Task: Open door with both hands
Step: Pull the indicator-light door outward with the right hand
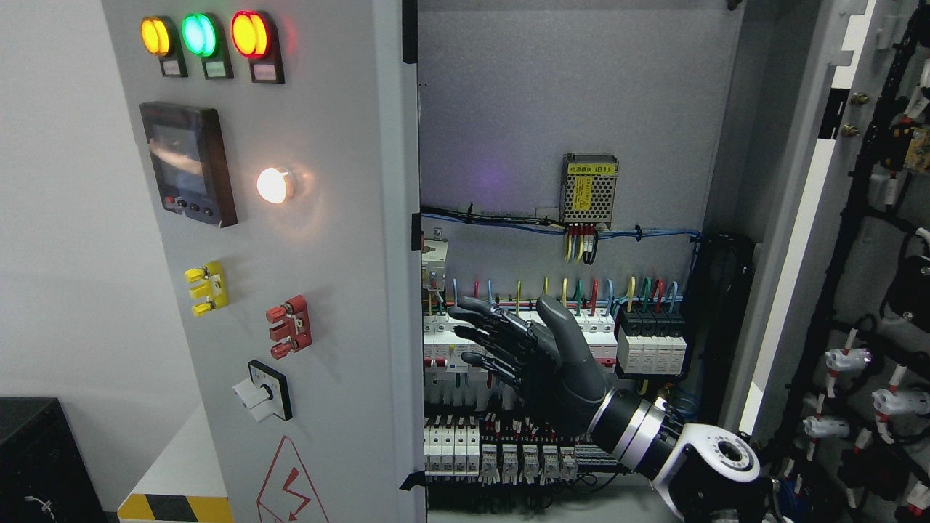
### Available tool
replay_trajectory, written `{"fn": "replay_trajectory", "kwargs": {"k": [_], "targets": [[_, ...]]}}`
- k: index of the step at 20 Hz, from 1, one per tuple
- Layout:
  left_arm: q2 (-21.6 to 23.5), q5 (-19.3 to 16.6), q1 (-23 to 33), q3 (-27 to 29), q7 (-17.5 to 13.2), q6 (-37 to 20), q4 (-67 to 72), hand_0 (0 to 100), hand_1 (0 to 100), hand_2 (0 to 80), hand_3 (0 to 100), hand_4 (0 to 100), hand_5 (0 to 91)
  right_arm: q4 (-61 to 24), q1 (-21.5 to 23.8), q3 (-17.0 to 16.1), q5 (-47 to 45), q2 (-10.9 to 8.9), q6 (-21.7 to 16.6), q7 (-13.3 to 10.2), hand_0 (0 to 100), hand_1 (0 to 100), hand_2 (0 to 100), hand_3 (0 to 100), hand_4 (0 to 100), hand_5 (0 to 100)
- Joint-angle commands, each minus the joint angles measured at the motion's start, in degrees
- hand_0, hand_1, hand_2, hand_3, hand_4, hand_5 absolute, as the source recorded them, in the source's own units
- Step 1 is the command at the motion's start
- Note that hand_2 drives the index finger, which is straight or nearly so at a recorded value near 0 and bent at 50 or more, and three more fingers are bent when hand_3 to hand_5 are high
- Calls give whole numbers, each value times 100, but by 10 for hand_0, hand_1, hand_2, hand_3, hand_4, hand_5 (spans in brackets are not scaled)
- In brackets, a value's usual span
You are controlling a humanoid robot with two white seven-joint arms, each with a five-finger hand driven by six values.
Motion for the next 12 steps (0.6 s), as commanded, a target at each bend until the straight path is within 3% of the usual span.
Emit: {"fn": "replay_trajectory", "kwargs": {"k": [1,8,12], "targets": [[0,-123,0,-8,4,-3,0,0,0,0,0,0,0,-632,506,537,-499,3,37,-1,0,0,0,0,0,0],[0,-123,0,1,4,-3,0,0,0,0,0,0,0,-509,735,1029,-631,-6,28,8,0,0,0,0,0,0],[0,-123,0,1,4,-3,0,0,0,0,0,0,0,-544,903,1241,-649,-6,19,376,0,0,0,0,0,0]]}}
